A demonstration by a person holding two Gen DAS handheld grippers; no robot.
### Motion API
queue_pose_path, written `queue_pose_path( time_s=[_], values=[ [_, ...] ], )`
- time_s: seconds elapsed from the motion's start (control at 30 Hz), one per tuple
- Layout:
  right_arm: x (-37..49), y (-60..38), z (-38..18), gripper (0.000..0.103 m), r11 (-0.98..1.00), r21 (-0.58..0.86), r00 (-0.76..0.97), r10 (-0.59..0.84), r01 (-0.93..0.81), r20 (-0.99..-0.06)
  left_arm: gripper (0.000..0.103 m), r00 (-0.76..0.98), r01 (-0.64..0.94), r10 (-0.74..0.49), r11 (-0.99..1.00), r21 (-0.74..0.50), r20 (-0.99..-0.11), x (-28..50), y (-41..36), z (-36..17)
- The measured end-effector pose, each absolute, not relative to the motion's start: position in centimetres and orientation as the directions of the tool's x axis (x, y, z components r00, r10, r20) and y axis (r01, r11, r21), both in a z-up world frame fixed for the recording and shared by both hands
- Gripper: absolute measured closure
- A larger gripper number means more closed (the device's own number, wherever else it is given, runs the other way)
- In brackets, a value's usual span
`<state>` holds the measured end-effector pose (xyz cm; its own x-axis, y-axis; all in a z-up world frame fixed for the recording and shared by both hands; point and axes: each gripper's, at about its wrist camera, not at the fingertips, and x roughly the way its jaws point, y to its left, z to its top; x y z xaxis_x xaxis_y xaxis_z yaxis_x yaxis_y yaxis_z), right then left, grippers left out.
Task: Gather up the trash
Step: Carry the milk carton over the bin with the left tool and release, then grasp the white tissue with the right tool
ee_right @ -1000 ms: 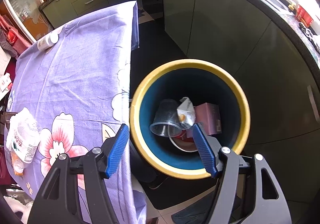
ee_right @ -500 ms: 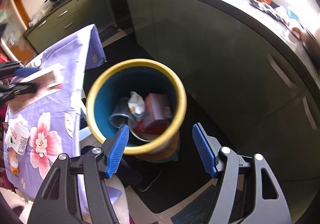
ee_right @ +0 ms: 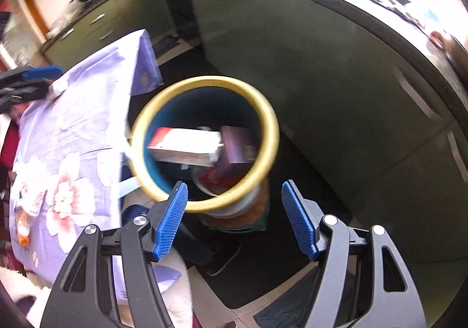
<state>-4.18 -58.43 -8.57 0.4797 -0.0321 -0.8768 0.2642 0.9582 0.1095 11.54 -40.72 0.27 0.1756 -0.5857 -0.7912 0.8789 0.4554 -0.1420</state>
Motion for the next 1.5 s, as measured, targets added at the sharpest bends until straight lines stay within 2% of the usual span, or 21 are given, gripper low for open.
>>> queue_pose_path(
  time_s=[0.27, 0.33, 0.53, 0.6, 0.77, 1.1, 1.13, 1.2, 1.23, 1.3, 1.5],
  values=[
    [0.8, -45.6, -7.1, 0.036, 0.989, 0.134, 0.472, 0.148, -0.064, -0.869, 0.028, 0.377, 0.755, -0.55, 0.648, -0.097, -0.745, 7.8, -21.6, 3.1],
    [1.9, -42.1, -6.4, 0.036, 0.979, 0.139, 0.462, 0.193, -0.148, -0.866, 0.023, 0.407, 0.719, -0.532, 0.688, -0.098, -0.743, 6.7, -17.6, 2.7],
    [5.8, -31.7, -5.0, 0.037, 0.918, 0.158, 0.397, 0.306, -0.363, -0.866, 0.018, 0.487, 0.644, -0.463, 0.763, -0.054, -0.741, 4.4, -8.7, 0.2],
    [7.0, -29.2, -5.1, 0.041, 0.905, 0.153, 0.374, 0.312, -0.396, -0.873, 0.013, 0.504, 0.629, -0.448, 0.776, -0.041, -0.739, 3.5, -7.0, -0.8],
    [9.4, -24.7, -6.6, 0.049, 0.893, 0.124, 0.322, 0.282, -0.433, -0.904, 0.009, 0.537, 0.616, -0.433, 0.788, -0.014, -0.724, 1.6, -5.2, -2.3],
    [11.3, -21.1, -9.0, 0.053, 0.883, 0.053, 0.266, 0.197, -0.465, -0.944, 0.006, 0.574, 0.653, -0.425, 0.753, 0.079, -0.7, -0.6, -5.4, -3.5],
    [11.3, -20.9, -9.2, 0.055, 0.882, 0.051, 0.263, 0.194, -0.468, -0.945, 0.006, 0.576, 0.657, -0.426, 0.749, 0.084, -0.698, -0.6, -5.5, -3.5],
    [11.3, -20.7, -9.5, 0.086, 0.881, 0.056, 0.252, 0.195, -0.469, -0.948, 0.006, 0.58, 0.66, -0.427, 0.746, 0.093, -0.694, -0.7, -5.6, -3.6],
    [11.2, -20.7, -9.5, 0.09, 0.882, 0.052, 0.256, 0.192, -0.469, -0.948, 0.006, 0.583, 0.66, -0.426, 0.745, 0.098, -0.692, -0.8, -5.6, -3.5],
    [11.0, -20.6, -9.1, 0.096, 0.882, 0.044, 0.278, 0.195, -0.469, -0.94, 0.006, 0.59, 0.657, -0.426, 0.747, 0.101, -0.686, -0.8, -5.4, -3.5],
    [10.1, -21.1, -5.9, 0.098, 0.881, 0.078, 0.35, 0.265, -0.467, -0.898, 0.006, 0.598, 0.633, -0.418, 0.77, 0.083, -0.684, -0.9, -3.8, -3.4]
  ],
)
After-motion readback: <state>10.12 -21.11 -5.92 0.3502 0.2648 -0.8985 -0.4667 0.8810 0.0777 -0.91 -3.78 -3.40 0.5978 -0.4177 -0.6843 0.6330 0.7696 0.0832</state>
